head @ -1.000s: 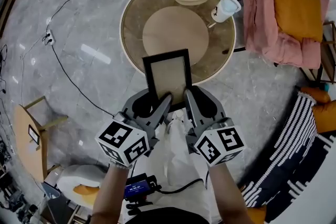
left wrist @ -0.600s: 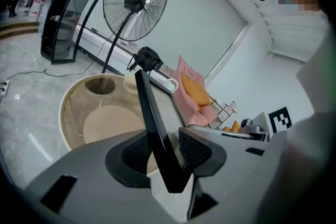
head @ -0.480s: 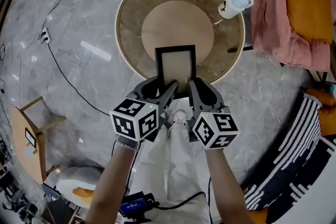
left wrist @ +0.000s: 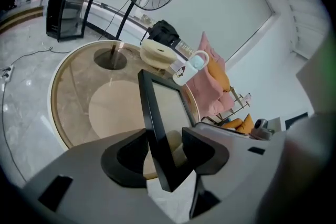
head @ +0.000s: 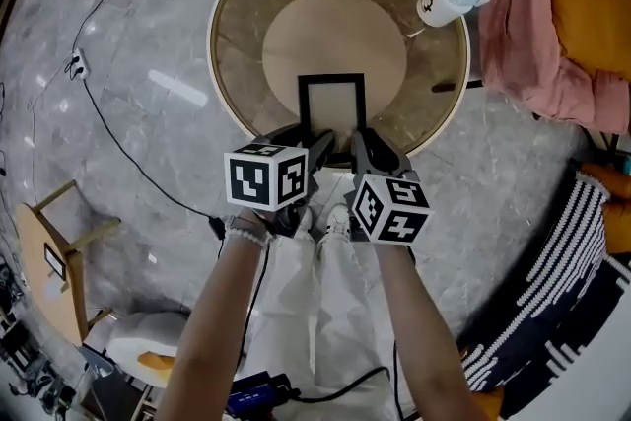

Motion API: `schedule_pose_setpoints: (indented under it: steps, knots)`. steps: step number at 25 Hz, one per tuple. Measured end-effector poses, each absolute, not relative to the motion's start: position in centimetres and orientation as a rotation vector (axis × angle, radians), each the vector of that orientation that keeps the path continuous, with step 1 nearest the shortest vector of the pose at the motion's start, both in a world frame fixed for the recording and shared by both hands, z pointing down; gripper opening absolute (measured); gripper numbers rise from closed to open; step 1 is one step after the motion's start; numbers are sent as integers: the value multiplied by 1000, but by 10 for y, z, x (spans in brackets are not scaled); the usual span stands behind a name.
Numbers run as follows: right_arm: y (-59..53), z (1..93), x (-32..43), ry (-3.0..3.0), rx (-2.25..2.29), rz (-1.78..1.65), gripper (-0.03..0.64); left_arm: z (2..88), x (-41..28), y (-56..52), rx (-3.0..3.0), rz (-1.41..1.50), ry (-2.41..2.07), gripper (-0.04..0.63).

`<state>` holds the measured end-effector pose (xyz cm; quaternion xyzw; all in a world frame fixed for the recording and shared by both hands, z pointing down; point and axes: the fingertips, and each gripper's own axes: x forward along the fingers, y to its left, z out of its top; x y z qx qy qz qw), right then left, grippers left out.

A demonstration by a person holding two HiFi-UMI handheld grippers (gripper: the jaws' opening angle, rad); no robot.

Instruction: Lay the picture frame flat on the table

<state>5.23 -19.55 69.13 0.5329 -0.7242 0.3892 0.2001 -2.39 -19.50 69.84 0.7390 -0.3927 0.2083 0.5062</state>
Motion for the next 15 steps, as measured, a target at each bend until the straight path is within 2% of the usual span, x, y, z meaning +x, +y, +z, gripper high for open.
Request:
schedule_pose_setpoints:
  steps: [8, 15]
  knots:
    - [-202, 731, 63, -1910, 1483, 1122, 83, 737, -22, -199, 1735, 680, -920, 224]
    - [-211, 754, 72, -1855, 1488, 1109, 81, 748, -16, -197, 1701, 686, -922, 224]
